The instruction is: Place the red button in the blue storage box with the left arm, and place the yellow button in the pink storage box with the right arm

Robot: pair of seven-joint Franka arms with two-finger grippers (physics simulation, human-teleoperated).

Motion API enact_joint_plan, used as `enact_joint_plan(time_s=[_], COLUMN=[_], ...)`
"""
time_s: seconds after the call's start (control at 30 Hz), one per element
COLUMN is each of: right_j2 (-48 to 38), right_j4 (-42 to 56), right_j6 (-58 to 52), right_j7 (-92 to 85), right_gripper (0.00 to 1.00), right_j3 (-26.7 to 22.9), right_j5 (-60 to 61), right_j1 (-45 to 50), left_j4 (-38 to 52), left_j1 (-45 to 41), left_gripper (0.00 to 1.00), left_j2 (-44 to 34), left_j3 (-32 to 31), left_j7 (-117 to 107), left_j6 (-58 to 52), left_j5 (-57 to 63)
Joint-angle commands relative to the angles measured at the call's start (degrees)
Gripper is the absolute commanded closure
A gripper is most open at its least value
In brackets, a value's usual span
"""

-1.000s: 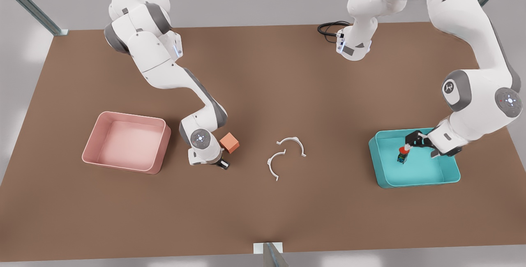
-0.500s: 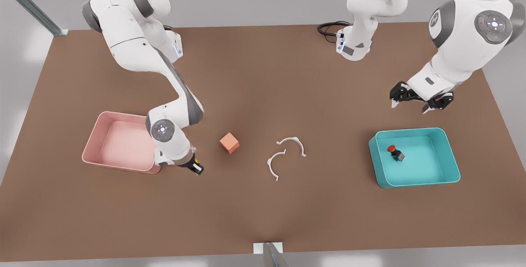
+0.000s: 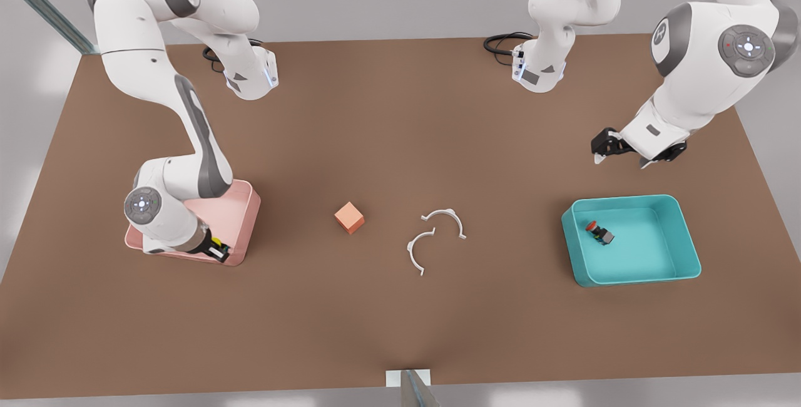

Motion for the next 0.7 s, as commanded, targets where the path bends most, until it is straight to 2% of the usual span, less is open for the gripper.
enact_joint_plan(time_s=[0.0,0.07,0.13,0.17,0.2,0.23,0.33,0.4,0.5,0.53,0.57,0.6,0.63,0.67], right_j2=[-0.36,-1.59,-6.78,-7.48,-8.27,-8.8,-8.8,-8.63,-8.71,-9.15,-7.66,-4.07,-5.71,-9.84], right_j4=[-1.08,-3.55,-10.22,-11.37,-12.86,-13.57,-13.14,-1.89,20.87,23.34,26.59,34.39,32.85,25.83], right_j6=[-0.9,-0.72,-0.2,-0.2,-0.37,-0.81,-0.9,-2.21,-23.48,-29.46,-34.64,-43.5,-40.73,-35.1], right_j7=[-21.21,-24.38,-24.12,-24.21,-24.12,-24.12,-24.29,-29.47,-32.2,-31.59,-32.2,-31.94,-31.94,-32.38], right_gripper=[0.54,0.5,0.5,0.4,0.03,0.0,0.0,0.0,0.0,0.0,0.0,0.0,0.0,0.0], right_j3=[0.03,0.82,1.17,1.26,1.35,1.35,1.35,1.35,4.16,5.13,4.69,1.0,0.03,-0.76], right_j5=[-0.2,-0.2,-0.2,-0.2,-0.11,-0.2,-0.2,-0.37,-0.37,-0.37,-0.73,-1.6,-1.52,-1.52], right_j1=[-1.43,-4.33,-4.6,-4.69,-4.69,-4.69,-4.69,-4.33,-4.07,-3.98,-1.7,4.09,4.72,4.72], left_j4=[0.03,0.03,0.55,0.91,1.35,1.35,1.35,1.35,1.43,1.52,2.05,2.05,2.05,2.05], left_j1=[0.0,0.0,0.26,0.17,0.17,0.17,0.61,0.52,0.61,0.61,0.53,0.52,0.52,0.52], left_gripper=[0.0,0.0,0.0,0.0,0.0,0.0,0.0,0.0,0.0,0.0,0.0,0.0,0.0,0.0], left_j2=[0.02,0.02,-0.15,-0.15,-0.15,-0.24,-0.24,-0.33,-0.59,-0.59,-0.51,-0.51,-0.51,-0.42], left_j3=[-0.02,-0.02,0.07,0.07,0.07,0.16,0.33,0.25,0.25,0.25,0.25,0.25,0.25,0.25], left_j7=[-4.97,-4.97,-4.97,-5.15,-5.06,-5.06,-4.71,-4.71,-4.79,-4.79,-4.79,-4.88,-4.88,-4.79], left_j6=[-0.22,-0.22,-0.22,-0.31,-0.31,-0.31,-0.31,-0.31,-1.37,-1.37,-1.37,-1.37,-1.37,-1.37], left_j5=[0.05,0.05,0.13,-0.04,0.05,0.13,0.22,0.13,0.05,0.05,-0.04,-0.04,-0.04,-0.04])
